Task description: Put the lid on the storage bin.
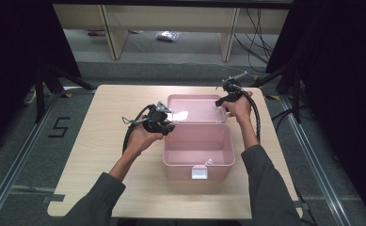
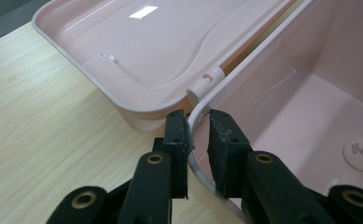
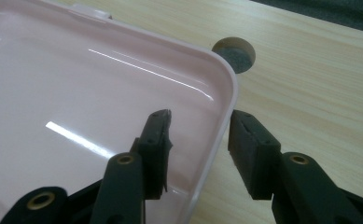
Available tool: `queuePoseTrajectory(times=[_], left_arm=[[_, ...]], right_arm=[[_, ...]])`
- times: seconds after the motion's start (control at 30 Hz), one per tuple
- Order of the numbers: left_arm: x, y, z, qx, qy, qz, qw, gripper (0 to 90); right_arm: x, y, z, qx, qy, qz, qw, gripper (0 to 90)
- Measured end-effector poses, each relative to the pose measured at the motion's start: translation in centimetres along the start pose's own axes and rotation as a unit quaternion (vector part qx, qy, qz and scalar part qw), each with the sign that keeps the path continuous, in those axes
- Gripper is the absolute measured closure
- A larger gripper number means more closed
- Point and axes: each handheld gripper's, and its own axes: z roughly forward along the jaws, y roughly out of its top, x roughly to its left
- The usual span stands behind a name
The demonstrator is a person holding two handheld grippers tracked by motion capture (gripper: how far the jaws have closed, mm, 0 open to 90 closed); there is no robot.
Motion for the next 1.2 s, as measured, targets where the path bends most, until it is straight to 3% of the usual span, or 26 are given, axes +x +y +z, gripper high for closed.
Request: queuePoseTrajectory(times=[0.07, 0.13, 0.17, 0.3, 0.33, 0.37, 0.43, 0.53, 0.57, 0.67, 0.7, 0.87, 0.97, 1.0, 1.03, 1.07, 1.2], left_arm=[[0.1, 0.0, 0.0, -0.002, -0.001, 0.001, 1.0000, 77.2], [0.1, -0.1, 0.0, -0.004, -0.006, 0.000, 1.0000, 77.2], [0.2, -0.1, 0.0, -0.004, -0.006, 0.001, 1.0000, 77.2], [0.0, -0.1, 0.0, -0.003, -0.002, 0.001, 1.0000, 77.2], [0.0, -0.1, 0.0, -0.003, 0.000, 0.001, 1.0000, 77.2], [0.0, -0.1, 0.0, -0.003, -0.001, 0.001, 1.0000, 77.2], [0.0, -0.1, 0.0, -0.003, 0.000, 0.000, 1.0000, 77.2], [0.0, -0.1, 0.0, -0.003, 0.000, 0.000, 1.0000, 77.2], [0.0, -0.1, 0.0, -0.003, 0.000, 0.000, 1.0000, 77.2], [0.0, 0.0, 0.0, -0.003, 0.000, -0.001, 1.0000, 77.2], [0.0, 0.0, 0.0, -0.004, 0.000, -0.001, 1.0000, 77.2], [0.0, 0.0, 0.0, -0.004, 0.000, -0.001, 1.0000, 77.2], [-0.1, 0.0, 0.0, -0.004, 0.002, -0.001, 1.0000, 77.2], [-0.2, 0.0, 0.0, -0.005, 0.002, -0.001, 1.0000, 77.1], [-0.1, 0.1, 0.1, -0.010, 0.002, 0.007, 0.9999, 77.1], [-0.2, 0.0, 0.1, -0.005, 0.001, 0.000, 1.0000, 77.1], [-0.4, 0.1, 0.1, -0.007, 0.002, 0.002, 1.0000, 77.0]], right_arm=[[0.1, 0.0, 0.2, 0.008, 0.000, 0.011, 0.9999, 59.9], [-0.1, 0.1, 0.6, 0.002, -0.003, 0.006, 1.0000, 61.5], [0.1, 0.1, 0.5, 0.015, -0.003, 0.028, 0.9995, 62.5], [0.0, 0.2, 0.5, 0.015, -0.011, 0.017, 0.9997, 69.0], [-0.2, 0.2, 0.6, 0.005, -0.014, 0.003, 0.9999, 72.5], [0.0, 0.2, 0.5, 0.013, -0.015, 0.021, 0.9996, 75.4], [0.0, 0.2, 0.4, 0.012, -0.018, 0.031, 0.9993, 76.8], [0.1, 0.3, 0.2, -0.001, -0.032, -0.001, 0.9995, 77.8], [0.4, 0.3, 0.1, 0.002, -0.033, 0.020, 0.9993, 78.1], [0.3, 0.3, -0.1, -0.007, -0.042, -0.002, 0.9991, 78.9], [0.7, 0.3, -0.2, -0.003, -0.048, 0.019, 0.9987, 79.3], [0.9, 0.5, -0.7, -0.018, -0.059, 0.004, 0.9981, 80.5], [1.2, 0.5, -1.3, -0.025, -0.065, 0.008, 0.9975, 81.1], [1.1, 0.5, -1.5, -0.029, -0.069, -0.003, 0.9972, 81.2], [1.2, 0.6, -1.9, -0.032, -0.069, 0.006, 0.9971, 81.4], [1.2, 0.6, -2.1, -0.036, -0.069, 0.003, 0.9970, 81.5], [1.6, 0.6, -3.4, -0.048, -0.076, 0.005, 0.9959, 82.0]])
